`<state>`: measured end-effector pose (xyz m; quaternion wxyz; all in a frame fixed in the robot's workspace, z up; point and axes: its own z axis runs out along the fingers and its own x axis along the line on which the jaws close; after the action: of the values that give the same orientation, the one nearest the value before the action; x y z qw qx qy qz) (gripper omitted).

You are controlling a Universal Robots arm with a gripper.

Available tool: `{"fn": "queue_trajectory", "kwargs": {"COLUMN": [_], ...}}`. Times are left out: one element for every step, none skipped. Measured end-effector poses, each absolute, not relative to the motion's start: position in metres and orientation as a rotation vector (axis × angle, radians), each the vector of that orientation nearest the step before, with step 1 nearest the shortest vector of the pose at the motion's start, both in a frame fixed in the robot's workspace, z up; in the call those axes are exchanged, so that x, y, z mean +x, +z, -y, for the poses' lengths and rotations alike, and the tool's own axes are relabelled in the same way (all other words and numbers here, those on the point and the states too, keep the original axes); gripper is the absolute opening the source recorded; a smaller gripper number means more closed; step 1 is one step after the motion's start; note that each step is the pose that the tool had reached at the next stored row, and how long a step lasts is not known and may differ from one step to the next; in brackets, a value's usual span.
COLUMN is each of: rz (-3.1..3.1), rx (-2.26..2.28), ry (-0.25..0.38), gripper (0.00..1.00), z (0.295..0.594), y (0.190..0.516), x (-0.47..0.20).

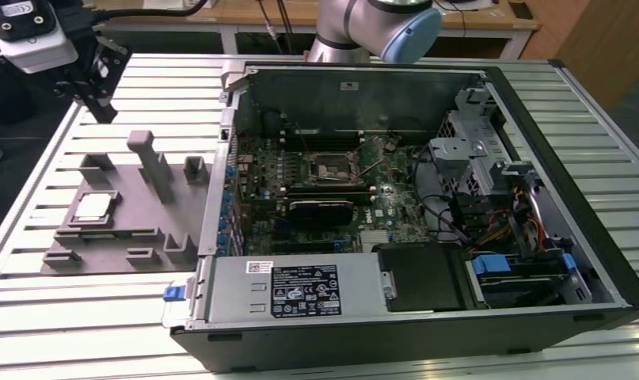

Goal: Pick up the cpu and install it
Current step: 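Reach for the cpu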

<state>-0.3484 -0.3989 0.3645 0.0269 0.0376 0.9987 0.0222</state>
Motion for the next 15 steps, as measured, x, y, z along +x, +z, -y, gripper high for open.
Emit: {"fn": "queue_trajectory", "kwargs": {"rz": [-3.085, -3.085, -3.085, -3.085, -3.085, -3.085, -3.085, -3.085, -3.085, -3.085, -3.085, -3.085, -3.085, -3.085, -3.085], "rx": [0.116, 0.116, 0.116, 0.116, 0.116, 0.116, 0.116, 0.116, 0.116, 0.116, 0.116, 0.116, 0.116, 0.116, 0.116], "ry": [0.069, 0.069, 0.069, 0.069, 0.069, 0.069, 0.069, 0.069, 0.069, 0.069, 0.069, 0.069, 0.069, 0.069, 0.069], "gripper": [0.11, 0.11, 0.11, 0.11, 0.11, 0.11, 0.11, 0.11, 0.11, 0.11, 0.11, 0.11, 0.11, 0.11, 0.11], "z": [0.399, 0.399, 0.399, 0.399, 0.399, 0.399, 0.399, 0.399, 0.399, 0.399, 0.399, 0.399, 0.399, 0.399, 0.399], "y": [0.364, 0.363, 0.362, 0.361, 0.360, 0.360, 0.359, 0.358, 0.357, 0.356, 0.356, 0.355, 0.354, 0.353, 0.352], "x": [-0.350, -0.351, -0.352, -0.353, -0.354, -0.355, -0.356, -0.358, -0.359, -0.360, -0.361, -0.362, -0.363, -0.364, -0.365]}}
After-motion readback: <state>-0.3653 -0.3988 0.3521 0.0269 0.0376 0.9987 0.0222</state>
